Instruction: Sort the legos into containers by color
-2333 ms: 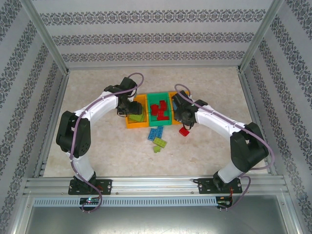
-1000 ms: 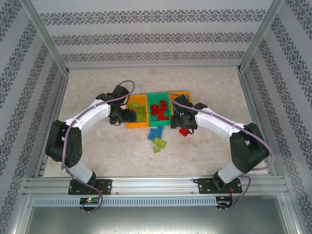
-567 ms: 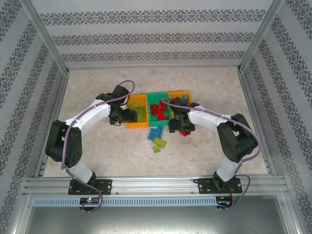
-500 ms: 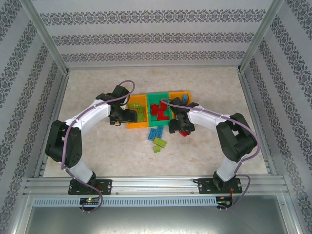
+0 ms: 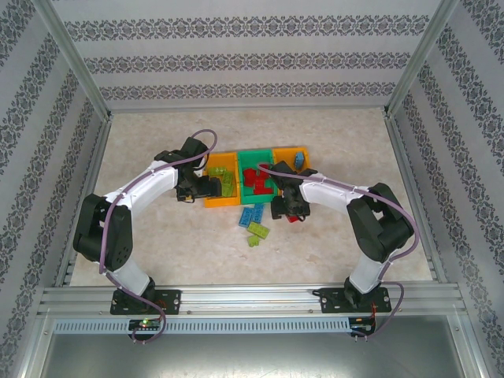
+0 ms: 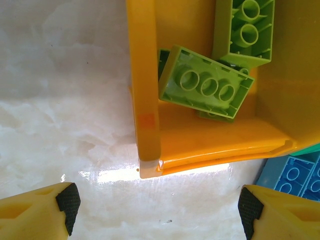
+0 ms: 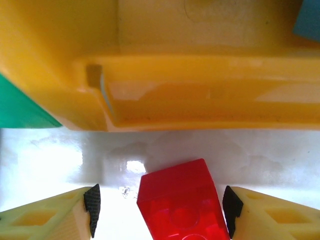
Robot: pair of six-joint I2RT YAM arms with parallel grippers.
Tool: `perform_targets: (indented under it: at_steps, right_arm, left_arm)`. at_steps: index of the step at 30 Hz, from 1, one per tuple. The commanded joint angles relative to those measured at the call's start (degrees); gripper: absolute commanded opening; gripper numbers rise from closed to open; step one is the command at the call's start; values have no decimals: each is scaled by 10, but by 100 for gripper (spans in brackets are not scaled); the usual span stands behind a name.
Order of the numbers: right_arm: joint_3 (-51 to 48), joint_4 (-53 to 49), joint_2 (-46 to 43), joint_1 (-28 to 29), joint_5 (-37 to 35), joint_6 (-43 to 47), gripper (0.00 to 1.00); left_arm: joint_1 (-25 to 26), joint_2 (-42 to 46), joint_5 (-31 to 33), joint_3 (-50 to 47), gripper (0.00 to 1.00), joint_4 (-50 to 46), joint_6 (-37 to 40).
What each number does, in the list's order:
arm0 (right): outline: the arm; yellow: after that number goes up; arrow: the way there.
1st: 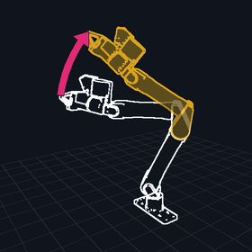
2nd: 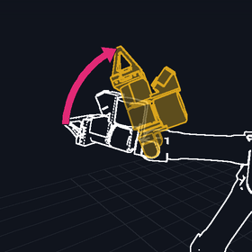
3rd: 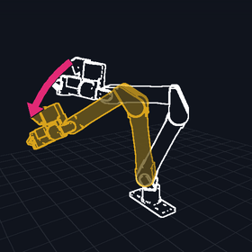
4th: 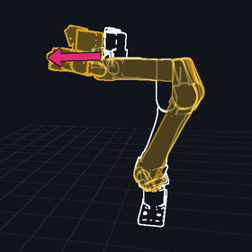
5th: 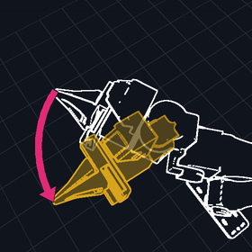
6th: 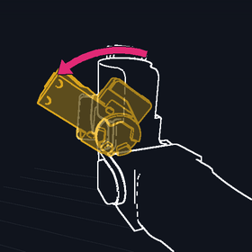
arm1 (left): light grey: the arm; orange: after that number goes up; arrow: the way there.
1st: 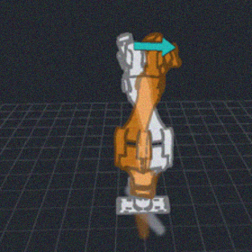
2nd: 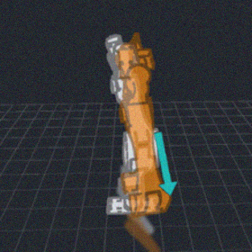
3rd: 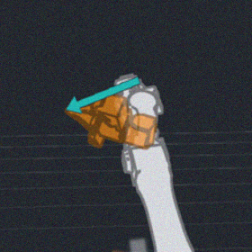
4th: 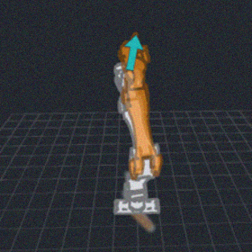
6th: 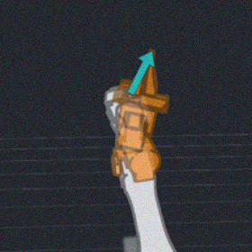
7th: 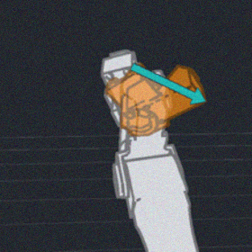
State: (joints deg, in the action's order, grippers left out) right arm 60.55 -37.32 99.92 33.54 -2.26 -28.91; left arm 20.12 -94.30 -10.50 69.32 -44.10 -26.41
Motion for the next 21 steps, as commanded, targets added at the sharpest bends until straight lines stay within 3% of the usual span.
perform_targets:
  at_steps: [1,14,21]
  right_arm:
    - [-18,-15,-6,8,-4,-23,66]
    - [-5,-27,-26,31,-31,-36,32]
    - [5,-30,-79,42,-33,-45,30]
  left_arm:
    - [-7,-4,-4,-8,84,11,3]
    - [-10,-4,-4,-11,84,16,6]
    - [-12,-4,-3,-13,84,16,7]
